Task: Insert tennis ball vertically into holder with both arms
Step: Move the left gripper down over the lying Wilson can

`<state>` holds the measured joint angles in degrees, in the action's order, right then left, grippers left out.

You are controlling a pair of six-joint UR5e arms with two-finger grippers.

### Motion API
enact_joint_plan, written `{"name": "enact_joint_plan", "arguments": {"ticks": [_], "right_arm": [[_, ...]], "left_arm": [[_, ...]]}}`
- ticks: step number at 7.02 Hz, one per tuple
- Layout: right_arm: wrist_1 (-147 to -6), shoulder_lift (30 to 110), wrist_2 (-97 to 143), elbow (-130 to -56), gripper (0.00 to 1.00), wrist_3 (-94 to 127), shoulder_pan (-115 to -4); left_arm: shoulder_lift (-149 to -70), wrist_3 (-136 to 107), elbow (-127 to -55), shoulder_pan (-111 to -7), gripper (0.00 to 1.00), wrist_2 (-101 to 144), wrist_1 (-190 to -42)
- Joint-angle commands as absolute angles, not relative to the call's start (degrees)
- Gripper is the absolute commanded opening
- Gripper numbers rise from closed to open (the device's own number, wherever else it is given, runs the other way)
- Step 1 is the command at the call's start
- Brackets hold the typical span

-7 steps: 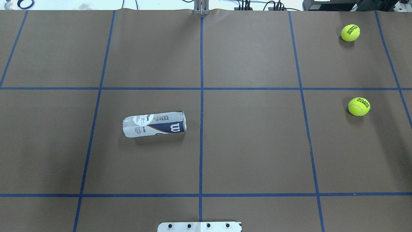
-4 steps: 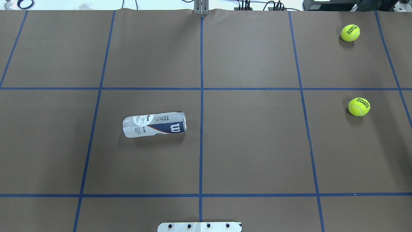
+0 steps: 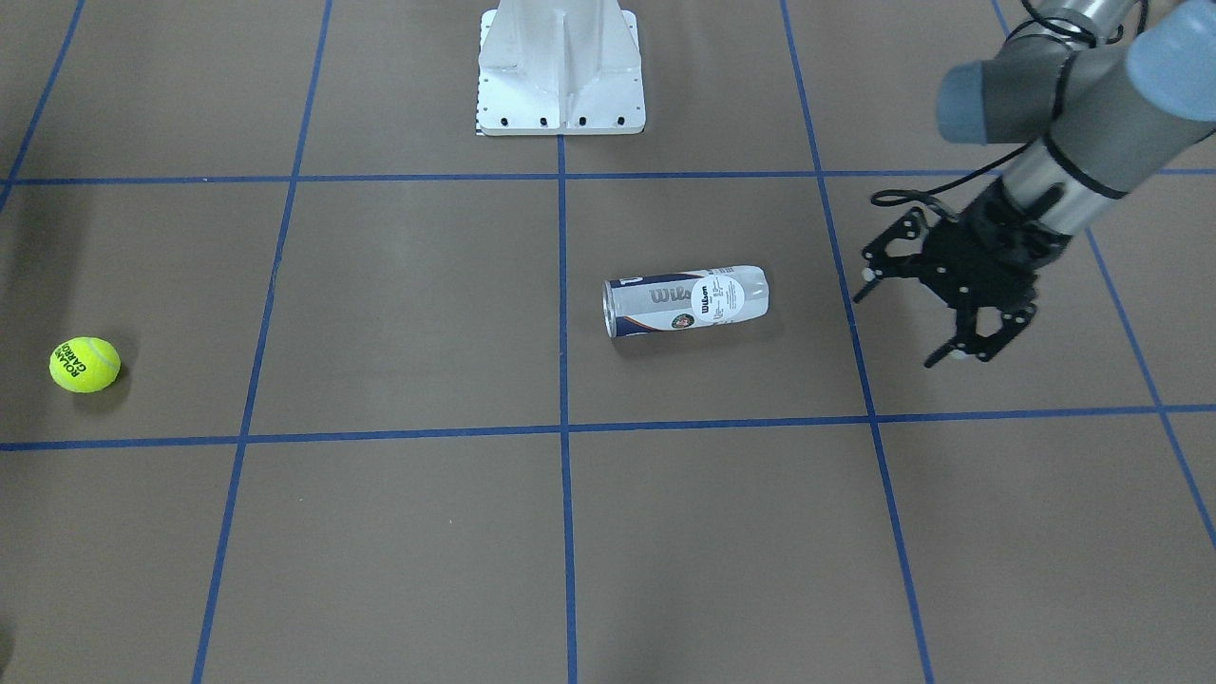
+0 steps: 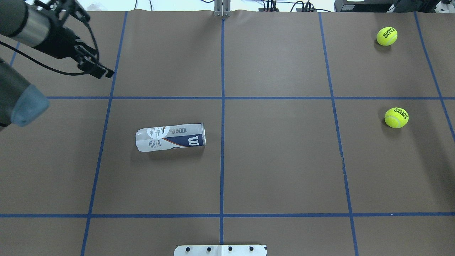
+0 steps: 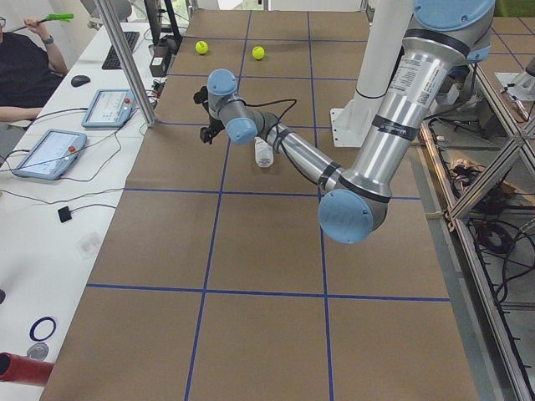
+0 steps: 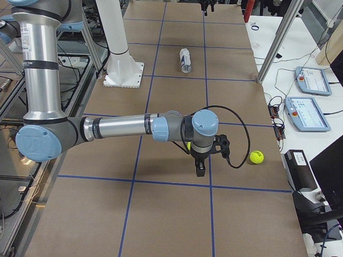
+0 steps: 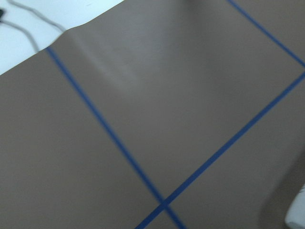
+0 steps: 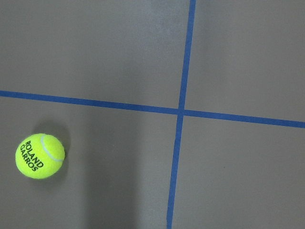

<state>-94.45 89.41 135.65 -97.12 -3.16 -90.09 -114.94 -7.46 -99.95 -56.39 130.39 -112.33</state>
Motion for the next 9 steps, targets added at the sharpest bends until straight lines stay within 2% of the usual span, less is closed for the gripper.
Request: {"name": "enact_joint_plan", "arguments": {"ticks": [1,2,5,7,9], "right_arm": [[-94.5,89.4,136.0,-97.1,1.0,-3.2,-90.1],[-94.5,89.5,136.7,-97.1,1.0,-3.2,-90.1],[-94.6,89.4,137.8,-97.2,1.0,-3.2,-90.1],[-94.7,89.5,137.8,-97.2,1.0,-3.2,-90.1],[-94.7,89.6,137.8,-97.1,1.0,-3.2,-90.1]], "left_arm": [[-121.9,4.9,-99.6,-50.3,0.98,126.4,-103.2],[-125.6,10.4,-99.8,-48.2,0.99,121.3,-97.6],[-127.0,10.1,-99.2,-34.8,0.99,107.7,-96.6],[-128.1,10.0,-98.1,-32.6,0.99,107.5,-96.7],[-131.0,10.1,-93.4,-31.5,0.99,107.4,-96.9]]}}
